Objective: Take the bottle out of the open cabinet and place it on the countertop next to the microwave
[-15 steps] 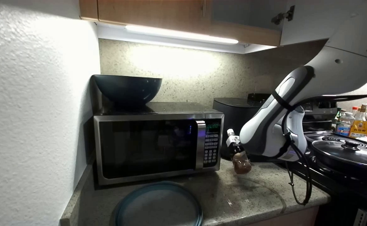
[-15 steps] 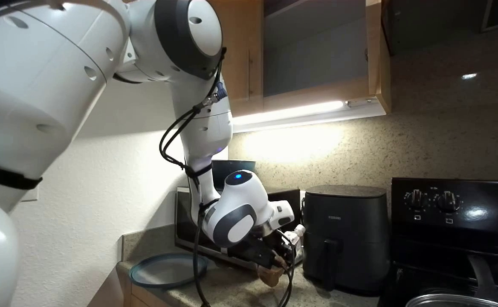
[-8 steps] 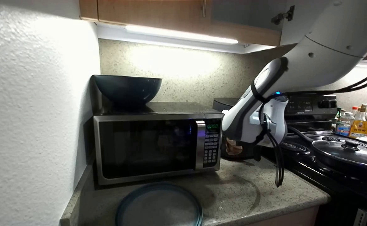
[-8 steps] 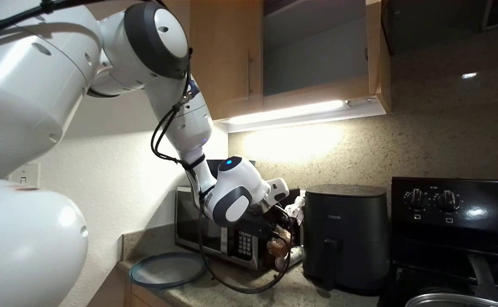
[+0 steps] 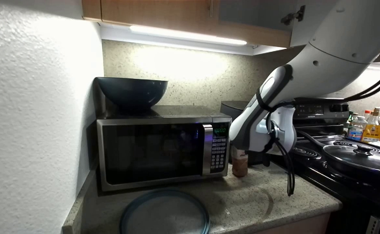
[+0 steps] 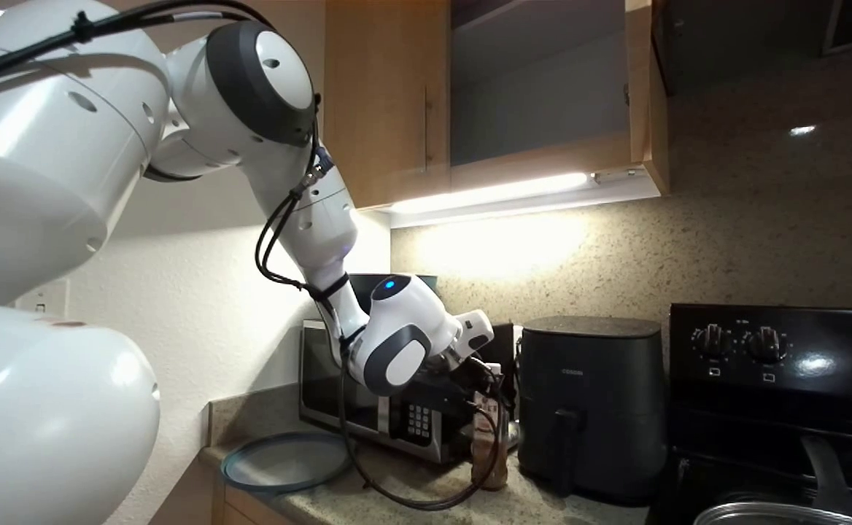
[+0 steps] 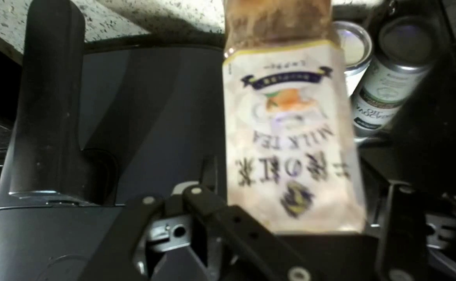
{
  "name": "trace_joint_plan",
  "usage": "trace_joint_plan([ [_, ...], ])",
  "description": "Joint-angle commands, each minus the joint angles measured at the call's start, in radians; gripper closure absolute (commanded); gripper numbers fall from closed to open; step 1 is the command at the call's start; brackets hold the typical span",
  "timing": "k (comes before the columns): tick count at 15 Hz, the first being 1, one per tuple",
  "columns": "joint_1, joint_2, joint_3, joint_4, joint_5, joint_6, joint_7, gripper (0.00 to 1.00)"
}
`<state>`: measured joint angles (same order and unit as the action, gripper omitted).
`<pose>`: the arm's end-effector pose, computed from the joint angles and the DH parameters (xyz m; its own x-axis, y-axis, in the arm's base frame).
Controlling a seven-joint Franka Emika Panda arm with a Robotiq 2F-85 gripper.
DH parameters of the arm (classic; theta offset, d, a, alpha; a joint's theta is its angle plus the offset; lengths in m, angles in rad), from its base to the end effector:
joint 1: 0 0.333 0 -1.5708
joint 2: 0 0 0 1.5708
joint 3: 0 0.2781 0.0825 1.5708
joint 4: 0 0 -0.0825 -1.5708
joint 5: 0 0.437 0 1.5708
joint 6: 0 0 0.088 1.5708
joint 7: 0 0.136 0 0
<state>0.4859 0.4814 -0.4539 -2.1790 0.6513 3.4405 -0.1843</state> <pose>0.6268 -0.0579 0.1904 0.6182 -0.2296 0.7517 -0.3508 -0.9365 0.0024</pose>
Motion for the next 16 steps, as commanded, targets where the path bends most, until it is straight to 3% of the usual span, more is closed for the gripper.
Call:
trace_joint_plan([
  [1, -0.025, -0.092, 0.027, -0.050, -0.037, -0.098, -0.024, 0.00],
  [7, -0.080, -0.306, 0.076, -0.208, -0.099, -0.276, -0.089, 0.00],
  [11, -0.041, -0.423, 0.037, -0.319, -0.108, -0.369, -0.104, 0.00],
  [12, -0.203, -0.451, 0.181, -0.359, -0.256, -0.350, 0.017, 0.00],
  [13, -0.225, -0.452, 0.192, -0.378, -0.301, -0.334, 0.041, 0.00],
  [14, -0.132, -0.384, 0.120, -0.300, -0.206, -0.336, -0.013, 0.00],
  [16, -0.197, -0.415, 0.167, -0.343, -0.268, -0.336, 0.017, 0.00],
])
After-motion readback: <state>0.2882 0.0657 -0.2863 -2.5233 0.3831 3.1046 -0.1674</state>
